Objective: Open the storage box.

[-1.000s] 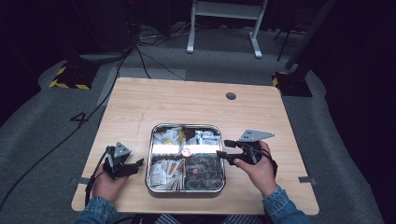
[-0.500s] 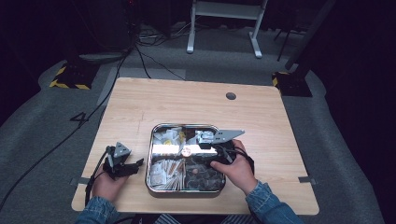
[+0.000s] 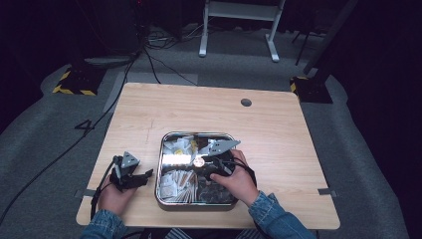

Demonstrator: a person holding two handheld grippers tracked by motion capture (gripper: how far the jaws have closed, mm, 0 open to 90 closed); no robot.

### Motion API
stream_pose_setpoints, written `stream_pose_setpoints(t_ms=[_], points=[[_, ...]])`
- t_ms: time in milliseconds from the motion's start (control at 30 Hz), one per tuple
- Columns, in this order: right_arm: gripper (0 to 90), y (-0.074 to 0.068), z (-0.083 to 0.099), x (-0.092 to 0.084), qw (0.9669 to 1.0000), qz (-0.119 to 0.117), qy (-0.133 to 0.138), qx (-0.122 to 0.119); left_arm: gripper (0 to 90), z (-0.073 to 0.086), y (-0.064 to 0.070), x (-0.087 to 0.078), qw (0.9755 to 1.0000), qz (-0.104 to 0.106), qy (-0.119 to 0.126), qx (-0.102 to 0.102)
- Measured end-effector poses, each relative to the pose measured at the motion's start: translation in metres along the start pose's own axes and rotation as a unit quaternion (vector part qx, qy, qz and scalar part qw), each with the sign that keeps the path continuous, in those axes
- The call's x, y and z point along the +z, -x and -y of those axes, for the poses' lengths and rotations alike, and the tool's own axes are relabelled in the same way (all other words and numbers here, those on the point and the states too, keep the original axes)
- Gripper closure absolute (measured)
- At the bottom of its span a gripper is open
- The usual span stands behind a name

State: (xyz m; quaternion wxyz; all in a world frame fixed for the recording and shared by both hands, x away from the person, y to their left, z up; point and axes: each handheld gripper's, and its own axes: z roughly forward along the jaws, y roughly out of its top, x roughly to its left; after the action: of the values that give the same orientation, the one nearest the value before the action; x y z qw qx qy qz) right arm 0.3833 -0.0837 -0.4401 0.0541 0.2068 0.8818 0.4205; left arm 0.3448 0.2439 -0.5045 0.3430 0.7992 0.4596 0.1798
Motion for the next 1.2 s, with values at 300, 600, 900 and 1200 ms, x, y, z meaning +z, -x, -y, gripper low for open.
stream_pose_setpoints(t_ms=[300, 600, 900, 1200], points=[[58.5, -0.003, -0.003, 0.009, 0.9993, 0.036, -0.005, -0.004, 34.2, 0.000, 0.000, 0.000, 1.0000, 0.000, 0.000, 0.000], [58.6, -0.003, -0.003, 0.009, 0.9992, 0.038, -0.005, -0.006, 34.2, 0.000, 0.000, 0.000, 1.0000, 0.000, 0.000, 0.000], [59.0, -0.004, -0.003, 0.008, 0.9993, 0.038, 0.001, -0.001, 34.2, 0.000, 0.000, 0.000, 1.0000, -0.001, 0.000, 0.000], [59.0, -0.005, -0.011, -0.004, 0.9992, 0.036, 0.015, -0.002, 34.2, 0.000, 0.000, 0.000, 1.0000, 0.000, 0.000, 0.000]])
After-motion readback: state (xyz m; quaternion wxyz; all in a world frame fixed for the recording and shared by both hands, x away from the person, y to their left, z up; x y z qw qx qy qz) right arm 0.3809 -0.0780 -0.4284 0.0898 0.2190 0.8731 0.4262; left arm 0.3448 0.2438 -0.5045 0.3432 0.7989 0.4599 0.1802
